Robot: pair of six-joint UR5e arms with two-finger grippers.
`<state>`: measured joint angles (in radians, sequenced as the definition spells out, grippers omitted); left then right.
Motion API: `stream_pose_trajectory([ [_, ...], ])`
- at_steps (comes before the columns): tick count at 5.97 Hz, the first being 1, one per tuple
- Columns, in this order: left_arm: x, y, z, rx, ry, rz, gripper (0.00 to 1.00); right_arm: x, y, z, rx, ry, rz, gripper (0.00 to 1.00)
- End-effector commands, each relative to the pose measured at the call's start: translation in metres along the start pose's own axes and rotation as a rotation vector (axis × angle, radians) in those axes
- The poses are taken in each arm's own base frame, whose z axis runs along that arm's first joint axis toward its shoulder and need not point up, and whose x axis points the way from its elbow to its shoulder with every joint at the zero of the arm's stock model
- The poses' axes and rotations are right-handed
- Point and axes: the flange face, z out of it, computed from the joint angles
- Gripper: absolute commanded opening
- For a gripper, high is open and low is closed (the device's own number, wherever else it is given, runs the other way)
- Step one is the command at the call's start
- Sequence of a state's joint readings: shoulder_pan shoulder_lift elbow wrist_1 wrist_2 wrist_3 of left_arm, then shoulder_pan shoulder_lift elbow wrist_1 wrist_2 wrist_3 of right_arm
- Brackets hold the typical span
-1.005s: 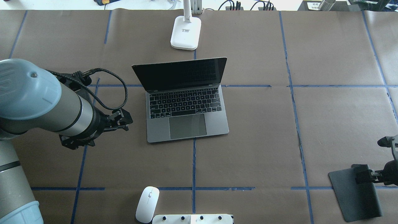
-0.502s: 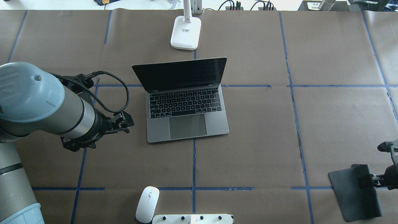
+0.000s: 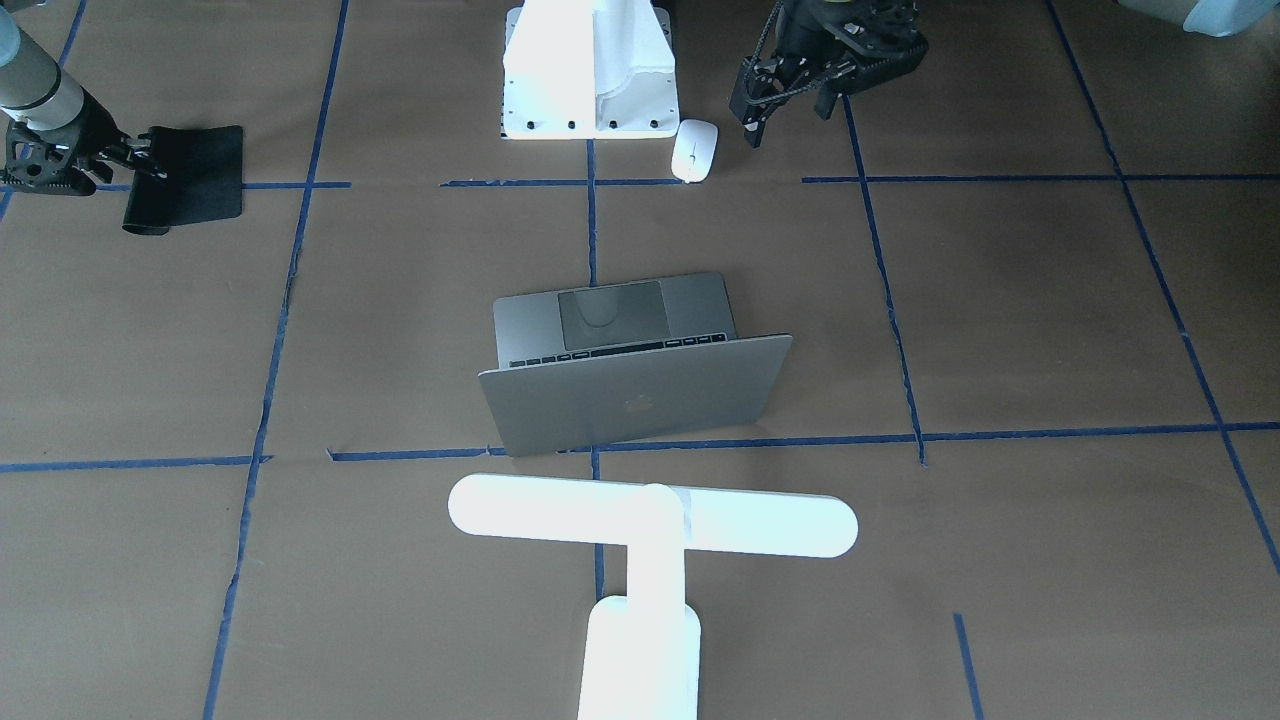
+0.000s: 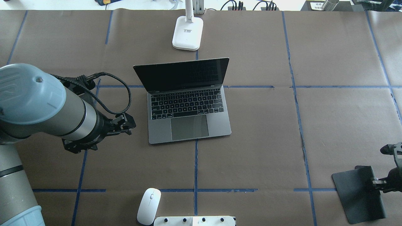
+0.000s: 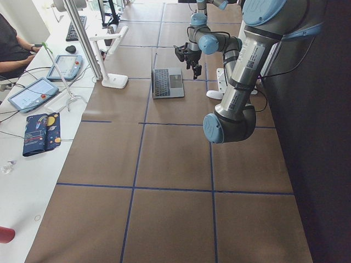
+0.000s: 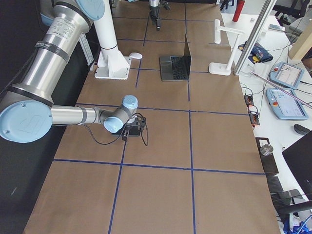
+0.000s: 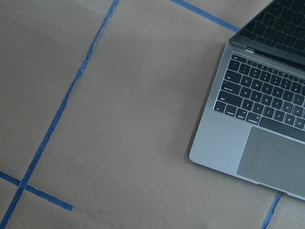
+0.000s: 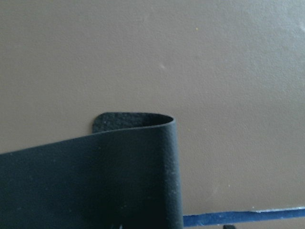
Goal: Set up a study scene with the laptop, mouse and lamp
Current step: 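Grasp the black mouse pad edge with the right gripper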
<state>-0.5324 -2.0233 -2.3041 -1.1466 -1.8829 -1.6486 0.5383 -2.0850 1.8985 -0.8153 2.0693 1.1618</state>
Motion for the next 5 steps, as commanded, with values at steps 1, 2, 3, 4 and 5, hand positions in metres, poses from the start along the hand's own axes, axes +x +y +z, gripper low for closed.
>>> stream_pose_trajectory([
  [1, 0.0, 0.002, 0.003, 0.019, -0.003, 0.011, 1.0, 0.0, 0.0, -0.001, 0.011, -0.019, -0.01, 0.02],
  [2, 0.001, 0.003, 0.005, 0.018, -0.005, 0.011, 1.0, 0.0, -0.001, -0.003, 0.015, -0.024, -0.01, 0.0],
  [3, 0.001, 0.006, 0.005, 0.013, -0.005, 0.014, 1.0, -0.008, -0.001, -0.01, 0.028, -0.047, -0.018, 0.0],
  [4, 0.001, 0.005, 0.006, 0.014, -0.008, 0.013, 1.0, -0.029, -0.004, -0.026, 0.067, -0.109, -0.047, 0.0],
  [5, 0.001, 0.005, 0.007, 0.014, -0.011, 0.013, 1.0, -0.062, -0.027, -0.043, 0.13, -0.181, -0.058, 0.0],
])
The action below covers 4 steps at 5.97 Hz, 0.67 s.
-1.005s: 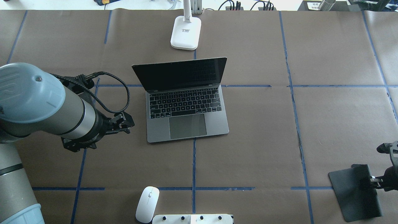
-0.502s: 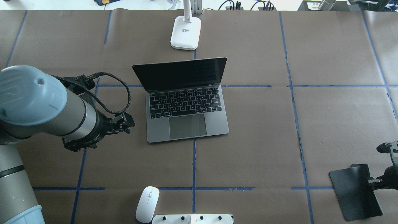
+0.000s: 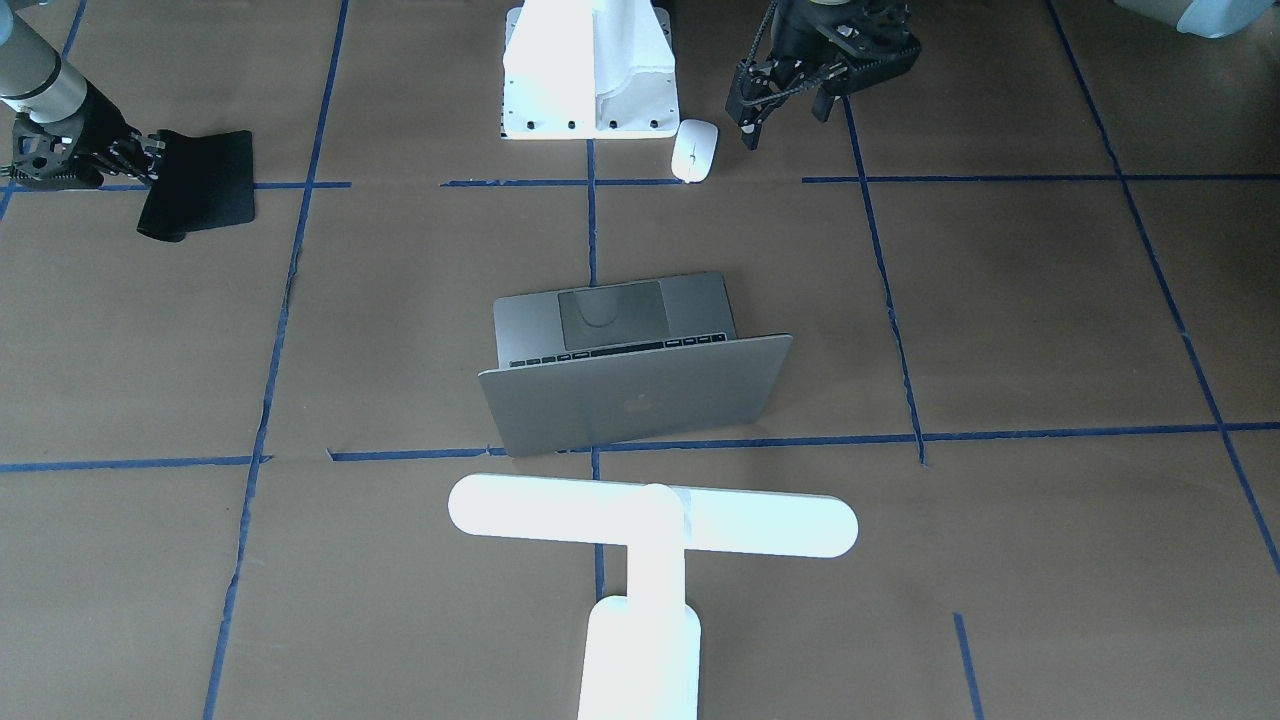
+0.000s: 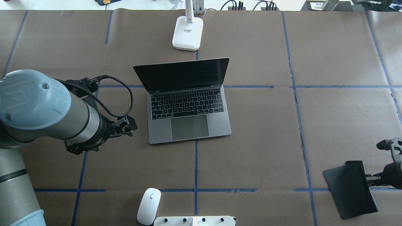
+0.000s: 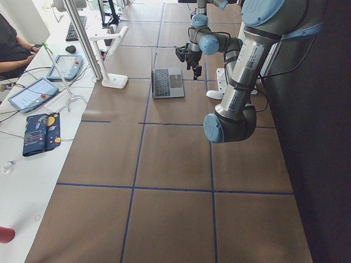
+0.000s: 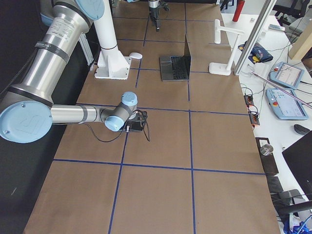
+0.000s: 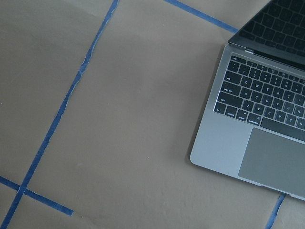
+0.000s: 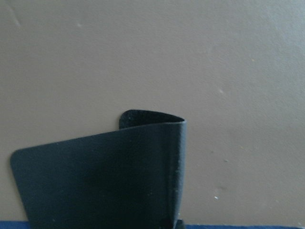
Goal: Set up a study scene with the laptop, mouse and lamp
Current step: 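Drag the mouse pad with the right gripper beside the laptop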
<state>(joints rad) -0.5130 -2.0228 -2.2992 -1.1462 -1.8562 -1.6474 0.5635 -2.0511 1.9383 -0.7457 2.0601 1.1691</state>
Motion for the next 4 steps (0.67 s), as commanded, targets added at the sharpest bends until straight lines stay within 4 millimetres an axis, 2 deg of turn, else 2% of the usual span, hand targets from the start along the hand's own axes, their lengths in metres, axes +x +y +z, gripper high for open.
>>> stream_pose_trajectory([
  [1, 0.0, 0.0, 0.003, -0.001, -0.005, 0.0, 1.0, -0.059, -0.039, -0.019, 0.098, -0.122, -0.043, 0.0],
  [2, -0.004, -0.002, 0.008, 0.002, -0.019, -0.003, 1.0, -0.081, -0.06, -0.031, 0.142, -0.171, -0.06, 0.0],
  [3, -0.003, -0.002, 0.01, 0.002, -0.024, -0.004, 1.0, -0.119, -0.079, -0.033, 0.171, -0.223, -0.095, 0.0],
  [4, -0.004, -0.002, 0.01, 0.002, -0.025, -0.004, 1.0, -0.143, -0.091, -0.033, 0.184, -0.251, -0.111, 0.0],
])
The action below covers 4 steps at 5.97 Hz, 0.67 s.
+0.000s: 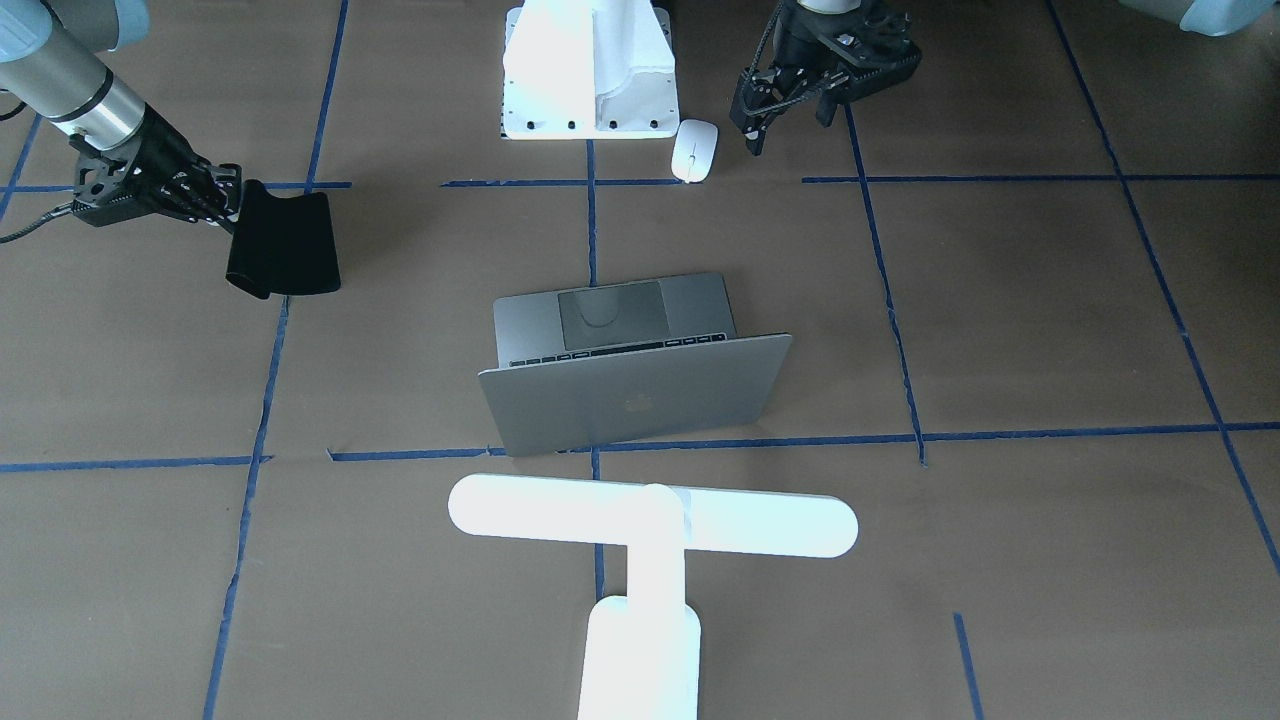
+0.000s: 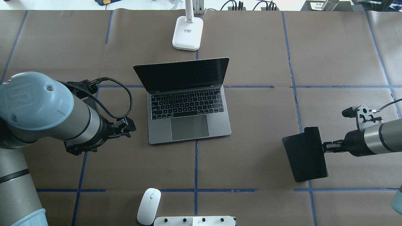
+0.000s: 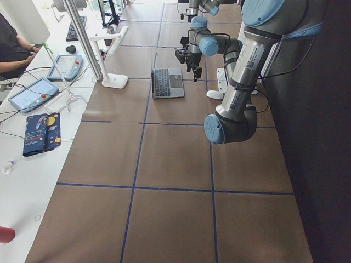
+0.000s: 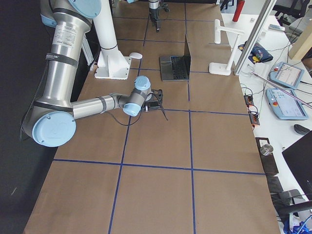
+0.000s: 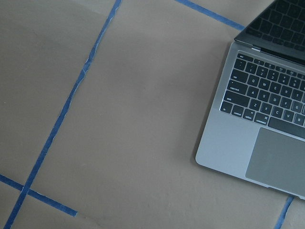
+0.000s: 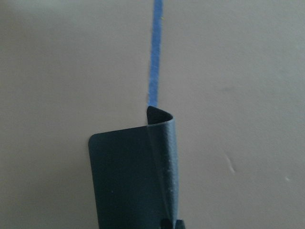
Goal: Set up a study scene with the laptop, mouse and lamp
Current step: 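Drag the mouse pad with the right gripper beside the laptop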
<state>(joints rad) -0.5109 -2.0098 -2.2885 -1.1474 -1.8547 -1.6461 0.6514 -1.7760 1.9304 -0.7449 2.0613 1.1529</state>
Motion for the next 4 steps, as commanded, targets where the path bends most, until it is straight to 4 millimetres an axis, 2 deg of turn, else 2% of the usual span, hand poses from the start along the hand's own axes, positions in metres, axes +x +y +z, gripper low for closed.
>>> stream_pose_trajectory([
  [1, 0.0, -0.001, 0.002, 0.005, -0.004, -0.001, 1.0, -0.045, -0.037, 0.022, 0.033, -0.057, -0.032, 0.0],
  [2, 0.0, -0.001, 0.002, 0.005, -0.004, -0.003, 1.0, -0.058, -0.059, 0.033, 0.048, -0.07, -0.034, 0.0],
  [3, 0.0, -0.001, 0.001, 0.005, -0.003, -0.002, 1.0, -0.07, -0.08, 0.036, 0.071, -0.083, -0.032, 0.0],
  [4, 0.0, -0.001, 0.001, 0.006, -0.003, -0.002, 1.0, -0.076, -0.098, 0.047, 0.085, -0.084, -0.029, 0.0],
])
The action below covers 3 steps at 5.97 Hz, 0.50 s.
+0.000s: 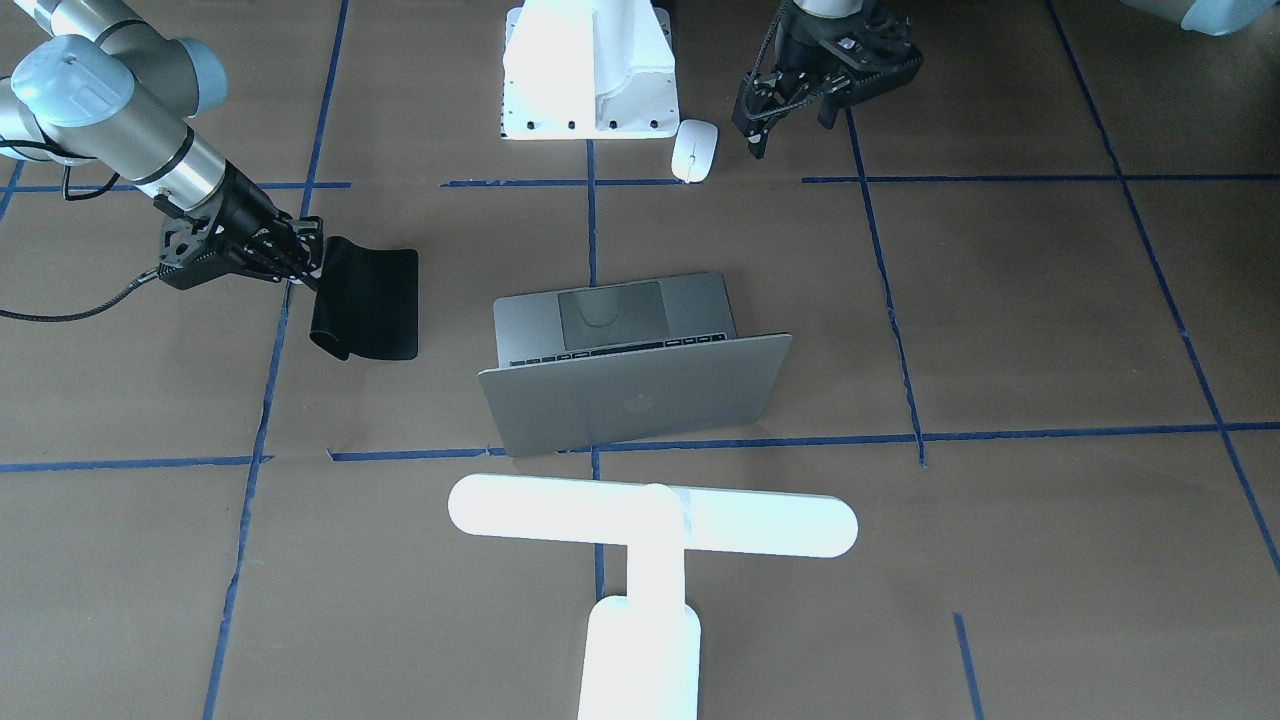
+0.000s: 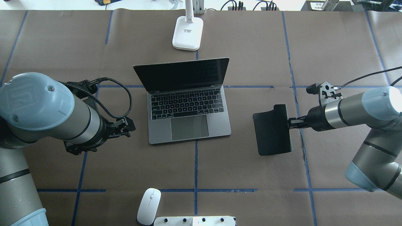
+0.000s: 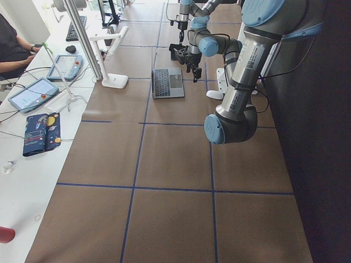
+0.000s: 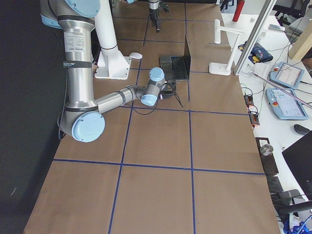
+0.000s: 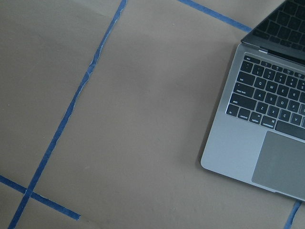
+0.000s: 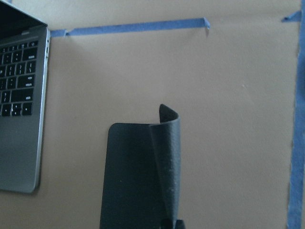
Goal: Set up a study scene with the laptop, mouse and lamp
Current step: 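Drag the mouse pad with the right gripper beside the laptop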
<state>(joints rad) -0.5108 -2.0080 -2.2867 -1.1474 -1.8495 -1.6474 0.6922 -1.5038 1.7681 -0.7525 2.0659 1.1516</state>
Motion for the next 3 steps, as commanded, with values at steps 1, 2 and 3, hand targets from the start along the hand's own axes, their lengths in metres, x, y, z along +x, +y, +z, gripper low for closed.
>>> stream_pose_trajectory([
  [1, 0.0, 0.0, -0.001, 0.001, 0.002, 0.002, 1.0, -0.013, -0.043, 0.025, 0.03, 0.0, 0.01, 0.0],
  [2, 0.0, 0.0, -0.001, 0.001, 0.002, 0.002, 1.0, -0.011, -0.06, 0.03, 0.044, 0.009, 0.02, 0.0],
  [3, 0.001, 0.0, 0.0, 0.001, 0.001, 0.002, 1.0, -0.015, -0.075, 0.036, 0.053, 0.011, 0.026, 0.0],
])
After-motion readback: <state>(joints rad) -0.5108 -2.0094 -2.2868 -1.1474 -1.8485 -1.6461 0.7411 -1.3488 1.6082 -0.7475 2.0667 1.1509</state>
